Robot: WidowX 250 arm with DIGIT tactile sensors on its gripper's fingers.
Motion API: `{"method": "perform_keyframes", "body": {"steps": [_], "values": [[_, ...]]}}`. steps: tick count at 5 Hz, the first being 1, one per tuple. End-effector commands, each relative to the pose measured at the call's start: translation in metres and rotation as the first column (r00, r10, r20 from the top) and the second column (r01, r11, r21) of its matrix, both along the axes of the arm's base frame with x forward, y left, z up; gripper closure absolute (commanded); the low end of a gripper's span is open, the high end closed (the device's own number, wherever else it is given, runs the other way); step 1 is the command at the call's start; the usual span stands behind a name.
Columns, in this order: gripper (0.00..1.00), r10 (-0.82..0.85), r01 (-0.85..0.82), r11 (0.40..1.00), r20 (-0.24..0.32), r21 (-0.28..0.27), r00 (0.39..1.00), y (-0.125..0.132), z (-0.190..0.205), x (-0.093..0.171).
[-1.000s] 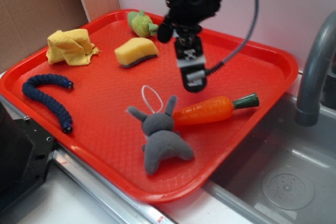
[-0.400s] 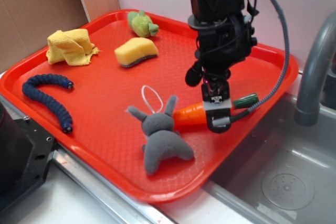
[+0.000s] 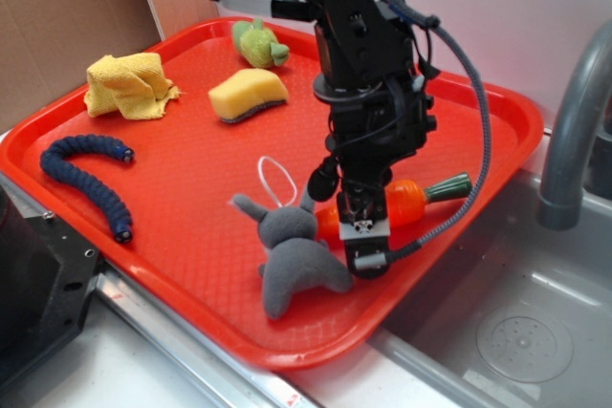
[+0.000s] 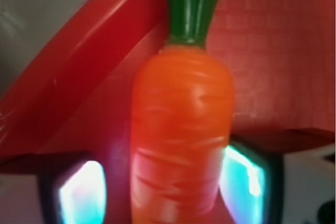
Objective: Grab the carrot.
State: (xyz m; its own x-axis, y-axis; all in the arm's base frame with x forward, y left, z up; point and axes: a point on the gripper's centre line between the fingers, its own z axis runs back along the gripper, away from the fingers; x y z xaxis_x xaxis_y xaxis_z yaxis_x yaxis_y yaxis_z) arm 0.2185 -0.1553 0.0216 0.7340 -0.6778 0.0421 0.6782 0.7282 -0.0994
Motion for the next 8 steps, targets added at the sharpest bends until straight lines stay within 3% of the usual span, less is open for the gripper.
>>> {"method": "perform_keyframes", "body": {"steps": [1, 2, 3, 4, 5, 8], "values": [[1.00, 0.046, -0.046, 0.999, -0.022, 0.005, 0.999, 0.010, 0.032, 0.014], [1.00, 0.132, -0.133, 0.991, 0.089, 0.005, 0.987, 0.031, 0.084, 0.048], [1.00, 0.261, -0.266, 0.964, 0.150, 0.014, 0.954, 0.071, 0.123, 0.060], [1.00, 0.352, -0.360, 0.932, 0.151, 0.028, 0.924, 0.099, 0.126, 0.051], [1.00, 0.456, -0.465, 0.883, 0.120, 0.060, 0.882, 0.111, 0.129, 0.031], [1.00, 0.594, -0.603, 0.798, 0.160, 0.013, 0.789, 0.100, 0.163, -0.028]]}}
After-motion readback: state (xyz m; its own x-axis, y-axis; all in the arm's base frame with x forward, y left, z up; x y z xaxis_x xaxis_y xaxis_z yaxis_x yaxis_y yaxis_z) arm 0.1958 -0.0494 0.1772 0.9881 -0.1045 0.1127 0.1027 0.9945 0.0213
